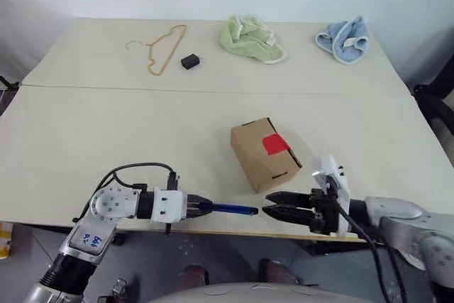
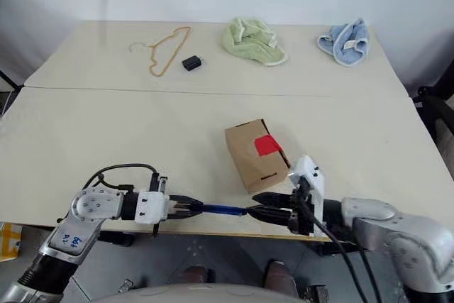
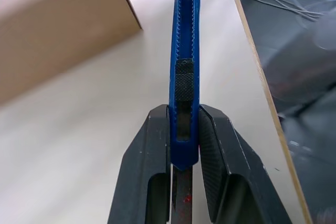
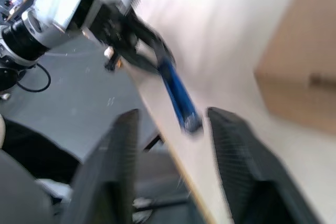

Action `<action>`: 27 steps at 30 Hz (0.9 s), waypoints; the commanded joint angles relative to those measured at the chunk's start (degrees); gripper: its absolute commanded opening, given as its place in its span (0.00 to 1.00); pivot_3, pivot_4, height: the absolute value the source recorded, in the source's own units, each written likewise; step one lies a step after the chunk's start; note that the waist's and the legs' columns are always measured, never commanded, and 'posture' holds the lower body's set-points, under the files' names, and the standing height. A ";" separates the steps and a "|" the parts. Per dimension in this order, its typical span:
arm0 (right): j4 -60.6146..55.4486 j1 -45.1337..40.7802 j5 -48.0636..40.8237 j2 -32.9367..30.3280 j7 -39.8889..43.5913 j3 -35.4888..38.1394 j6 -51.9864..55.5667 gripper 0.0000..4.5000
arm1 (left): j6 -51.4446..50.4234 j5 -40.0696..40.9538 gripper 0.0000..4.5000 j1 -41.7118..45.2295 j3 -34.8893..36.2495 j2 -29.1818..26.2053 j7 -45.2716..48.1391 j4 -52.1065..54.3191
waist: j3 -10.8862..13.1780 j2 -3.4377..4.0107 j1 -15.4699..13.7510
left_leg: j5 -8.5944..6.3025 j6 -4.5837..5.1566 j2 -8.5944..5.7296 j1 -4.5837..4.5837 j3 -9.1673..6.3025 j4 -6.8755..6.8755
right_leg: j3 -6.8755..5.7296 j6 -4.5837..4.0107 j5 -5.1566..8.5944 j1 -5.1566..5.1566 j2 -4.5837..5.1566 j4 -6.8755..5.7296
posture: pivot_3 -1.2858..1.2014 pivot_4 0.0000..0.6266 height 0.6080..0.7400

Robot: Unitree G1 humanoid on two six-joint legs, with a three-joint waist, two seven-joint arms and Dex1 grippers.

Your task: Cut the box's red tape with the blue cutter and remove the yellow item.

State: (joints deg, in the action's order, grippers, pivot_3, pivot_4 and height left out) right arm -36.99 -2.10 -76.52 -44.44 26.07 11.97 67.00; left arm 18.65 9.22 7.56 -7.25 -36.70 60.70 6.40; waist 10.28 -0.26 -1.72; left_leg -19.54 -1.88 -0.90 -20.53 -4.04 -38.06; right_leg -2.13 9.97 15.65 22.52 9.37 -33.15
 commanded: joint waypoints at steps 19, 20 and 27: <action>3.08 -3.99 -33.28 -1.11 -36.02 -11.69 -15.01 0.93 | 3.07 -1.96 0.10 2.50 -3.70 4.75 -5.37 2.73 | 0.01 -0.01 0.33 | -0.01 0.03 -0.01 -0.06 0.06 -0.03 | 0.00 0.06 -0.03 0.03 -0.01 -0.18 | 0.52 0.24 1.00; 3.25 -4.51 -32.74 -1.49 -35.80 -12.45 -14.58 0.93 | 2.83 -2.08 0.10 2.78 -3.81 4.97 -5.63 2.69 | 0.01 -0.01 0.32 | -0.02 0.05 -0.01 -0.06 0.06 -0.03 | 0.00 0.06 -0.03 0.03 -0.01 -0.18 | 0.52 0.24 1.00; 4.56 -6.86 -30.77 -1.64 -35.18 -15.92 -14.30 0.73 | 1.84 -2.86 0.10 3.72 -4.90 5.86 -6.75 3.16 | 0.01 -0.01 0.34 | -0.02 0.05 -0.01 -0.07 0.05 -0.03 | 0.00 0.06 -0.03 0.04 -0.01 -0.16 | 0.52 0.24 1.00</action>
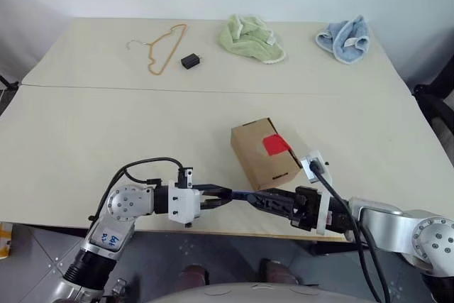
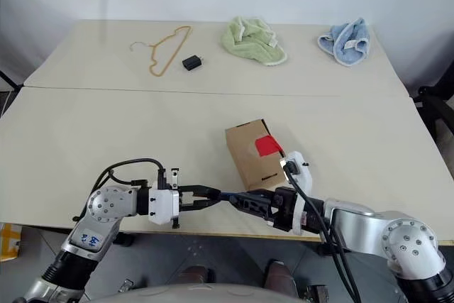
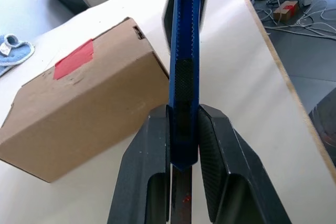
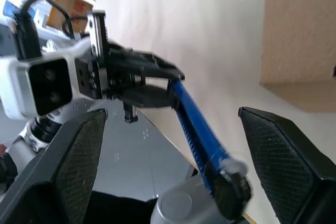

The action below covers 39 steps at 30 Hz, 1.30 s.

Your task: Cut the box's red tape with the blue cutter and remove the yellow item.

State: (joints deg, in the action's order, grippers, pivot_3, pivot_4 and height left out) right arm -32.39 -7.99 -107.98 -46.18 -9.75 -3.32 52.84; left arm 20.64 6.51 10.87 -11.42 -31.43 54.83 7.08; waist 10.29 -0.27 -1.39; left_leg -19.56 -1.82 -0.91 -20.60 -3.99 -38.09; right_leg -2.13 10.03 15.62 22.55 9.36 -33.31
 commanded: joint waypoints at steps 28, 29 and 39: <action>3.73 -1.57 4.55 -2.30 6.09 0.89 1.89 0.51 | -1.07 -0.11 0.10 0.22 -1.10 0.54 -1.27 3.28 | 0.00 0.00 -0.03 | 0.00 0.00 0.00 -0.04 0.00 0.00 | 0.00 0.00 0.00 0.02 0.00 0.05 | 0.52 0.24 1.00; 3.77 -1.60 4.58 -2.24 6.14 0.91 1.87 0.51 | -1.10 -0.12 0.10 0.26 -1.10 0.56 -1.30 3.27 | 0.00 0.00 -0.04 | 0.00 0.00 0.00 -0.04 0.00 0.00 | 0.00 0.00 0.00 0.02 0.00 0.05 | 0.52 0.24 1.00; 4.65 -2.06 4.50 -0.40 5.33 0.81 0.81 0.23 | -1.05 -0.38 0.10 0.54 -1.12 0.72 -1.41 3.08 | 0.00 0.00 -0.04 | 0.00 0.00 0.00 -0.05 0.00 0.01 | -0.01 0.00 0.00 0.02 0.00 0.07 | 0.52 0.24 1.00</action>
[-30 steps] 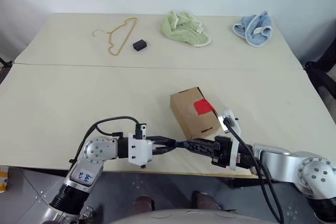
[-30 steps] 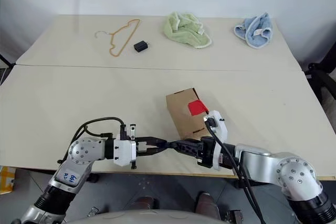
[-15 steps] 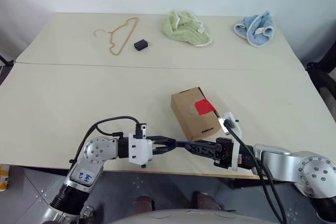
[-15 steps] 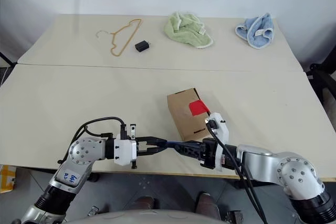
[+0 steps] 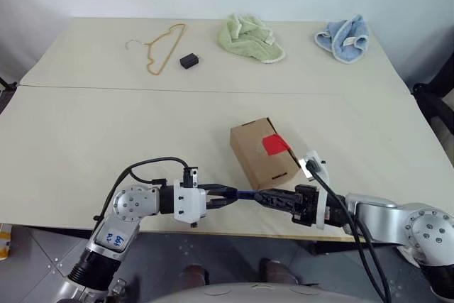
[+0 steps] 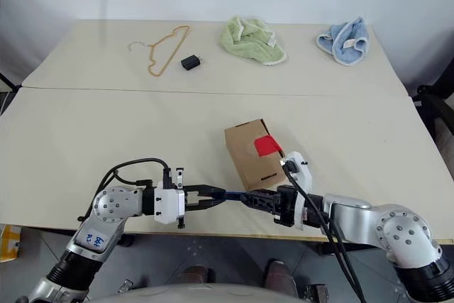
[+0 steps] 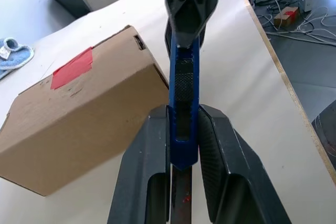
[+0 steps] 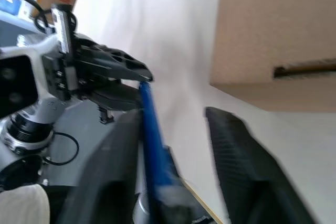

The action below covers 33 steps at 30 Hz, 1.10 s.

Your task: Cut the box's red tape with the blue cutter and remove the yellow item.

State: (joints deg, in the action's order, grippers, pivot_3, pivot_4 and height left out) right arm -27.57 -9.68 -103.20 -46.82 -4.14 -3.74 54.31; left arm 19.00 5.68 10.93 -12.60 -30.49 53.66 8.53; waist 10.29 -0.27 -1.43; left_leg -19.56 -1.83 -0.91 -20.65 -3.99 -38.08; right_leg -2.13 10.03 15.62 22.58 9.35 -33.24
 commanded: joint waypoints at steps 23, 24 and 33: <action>0.31 3.38 -2.44 -12.57 23.54 21.68 5.38 0.03 | -32.42 26.63 0.61 -3.93 19.70 -15.84 6.93 3.42 | 0.05 0.05 -0.25 | -0.06 0.10 0.05 -0.28 -0.03 -0.05 | -0.05 -0.03 0.01 0.21 -0.07 -0.03 | 0.52 0.24 1.00; 0.72 4.14 -1.54 -13.71 24.85 24.33 5.57 0.03 | -32.41 26.21 0.56 -3.06 20.04 -15.07 6.48 1.34 | 0.05 0.05 -0.35 | -0.06 0.11 0.04 -0.32 -0.05 -0.08 | -0.05 -0.01 0.01 0.22 -0.07 0.00 | 0.52 0.24 1.00; 8.48 -6.12 5.05 -22.11 22.85 27.20 5.52 0.03 | -30.55 19.82 0.00 11.44 11.32 -1.33 3.73 -9.03 | 0.10 -0.03 -0.18 | 0.07 -0.12 0.00 -0.44 -0.04 -0.16 | -0.06 0.15 -0.09 0.22 -0.06 0.13 | 0.52 0.24 1.00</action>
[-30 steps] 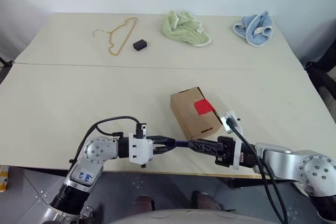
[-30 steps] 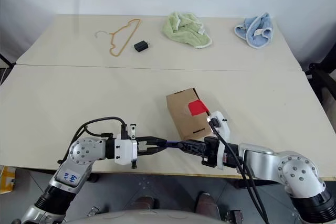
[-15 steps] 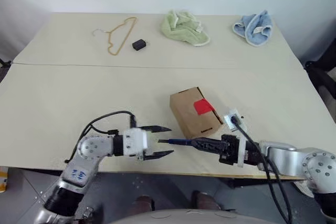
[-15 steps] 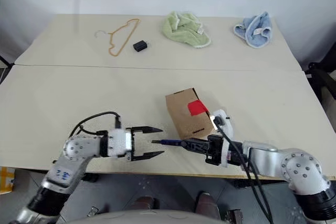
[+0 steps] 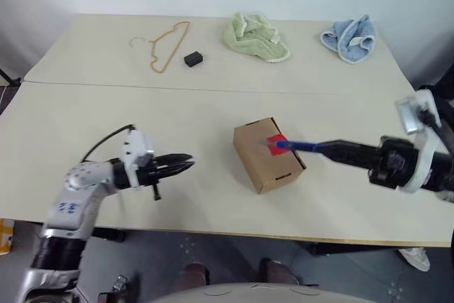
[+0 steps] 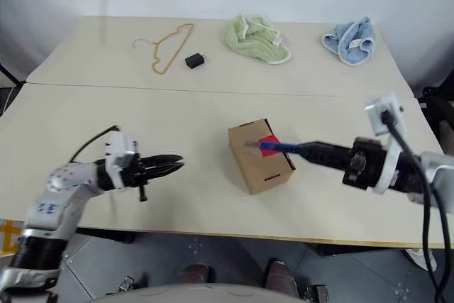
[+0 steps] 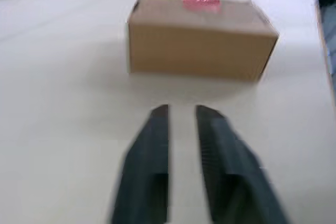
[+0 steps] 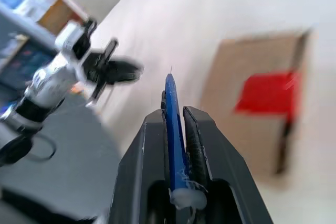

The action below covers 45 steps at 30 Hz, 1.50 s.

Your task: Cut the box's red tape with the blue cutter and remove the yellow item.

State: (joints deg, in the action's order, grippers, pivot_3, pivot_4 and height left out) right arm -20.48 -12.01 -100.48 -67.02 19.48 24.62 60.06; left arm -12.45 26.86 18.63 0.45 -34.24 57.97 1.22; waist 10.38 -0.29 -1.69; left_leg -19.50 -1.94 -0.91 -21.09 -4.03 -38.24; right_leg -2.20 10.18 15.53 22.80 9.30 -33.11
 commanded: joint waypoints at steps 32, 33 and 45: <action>12.36 -39.21 27.52 5.49 -1.11 -20.48 25.00 0.03 | -5.63 -17.39 0.00 22.03 -15.41 15.77 -5.62 -10.56 | 0.04 -0.05 0.24 | 0.01 0.00 -0.08 -0.58 0.08 -0.41 | -0.01 0.09 -0.05 0.56 0.06 -0.21 | 0.52 0.24 1.00; 12.25 -39.25 27.86 5.68 -0.79 -20.39 25.47 0.03 | -5.79 -17.44 0.00 22.03 -15.43 15.78 -5.70 -10.50 | 0.04 -0.05 0.24 | 0.01 0.00 -0.08 -0.58 0.08 -0.45 | -0.01 0.09 -0.05 0.56 0.06 -0.24 | 0.52 0.24 1.00; 14.35 -43.79 37.52 7.37 3.20 -20.02 24.46 0.03 | -7.67 -17.66 0.00 21.89 -16.07 16.95 -7.00 -10.47 | 0.04 -0.05 0.24 | 0.00 0.01 -0.10 -0.58 0.08 -0.77 | 0.06 0.09 -0.05 0.56 0.06 -0.54 | 0.52 0.24 1.00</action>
State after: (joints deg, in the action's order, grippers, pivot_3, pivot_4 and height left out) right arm -6.21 -53.91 -64.68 -59.59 21.46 3.03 85.70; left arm -19.23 10.24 41.17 -14.52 -17.36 50.94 -9.63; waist 10.42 -0.34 -1.45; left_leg -19.50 -1.93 -1.01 -21.67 -3.95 -39.01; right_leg -2.13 10.27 15.48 23.36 9.36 -33.66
